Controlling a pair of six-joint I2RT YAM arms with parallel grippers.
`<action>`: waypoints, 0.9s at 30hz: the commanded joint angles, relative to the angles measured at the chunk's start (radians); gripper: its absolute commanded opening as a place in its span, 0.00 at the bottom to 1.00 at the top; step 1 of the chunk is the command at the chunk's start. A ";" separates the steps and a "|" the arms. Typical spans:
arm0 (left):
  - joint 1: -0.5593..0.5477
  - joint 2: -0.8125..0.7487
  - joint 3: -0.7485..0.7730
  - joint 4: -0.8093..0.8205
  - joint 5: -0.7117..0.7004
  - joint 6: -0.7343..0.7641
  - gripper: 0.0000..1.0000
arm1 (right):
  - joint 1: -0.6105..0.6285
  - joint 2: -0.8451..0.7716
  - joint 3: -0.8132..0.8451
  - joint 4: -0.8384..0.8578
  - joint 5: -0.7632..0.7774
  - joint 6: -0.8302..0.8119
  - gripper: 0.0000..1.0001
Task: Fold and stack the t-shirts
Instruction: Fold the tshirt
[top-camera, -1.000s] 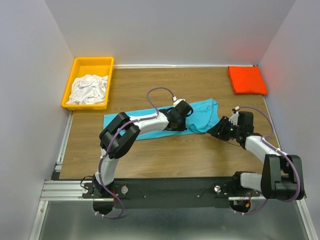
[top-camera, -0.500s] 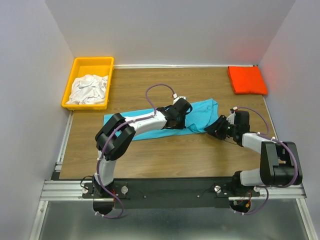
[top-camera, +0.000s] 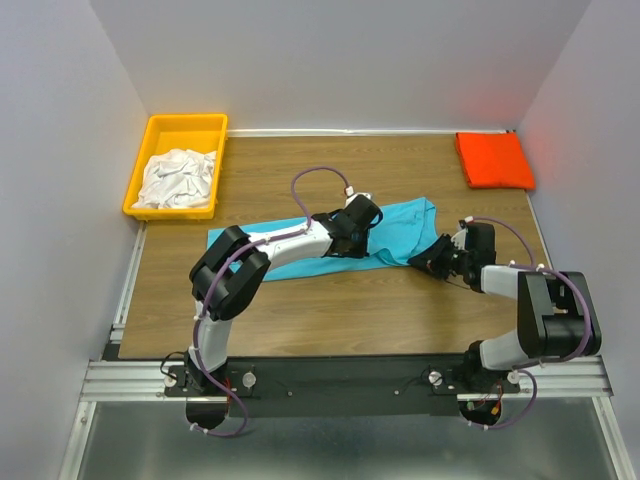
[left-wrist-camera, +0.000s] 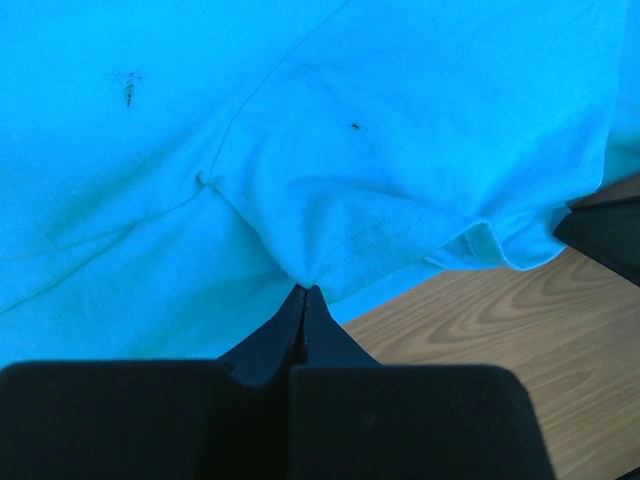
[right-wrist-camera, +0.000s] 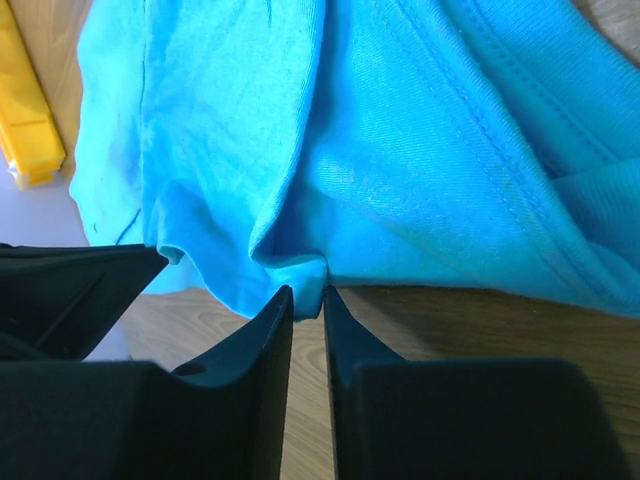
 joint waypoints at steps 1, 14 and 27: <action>0.014 -0.064 0.004 -0.028 -0.023 0.024 0.00 | 0.009 -0.018 -0.007 0.022 0.006 0.006 0.20; 0.034 -0.091 -0.001 -0.091 0.026 0.098 0.00 | 0.009 -0.104 -0.019 -0.121 0.011 -0.073 0.06; 0.048 -0.066 -0.025 -0.089 0.073 0.135 0.00 | 0.010 -0.103 0.022 -0.228 -0.006 -0.112 0.06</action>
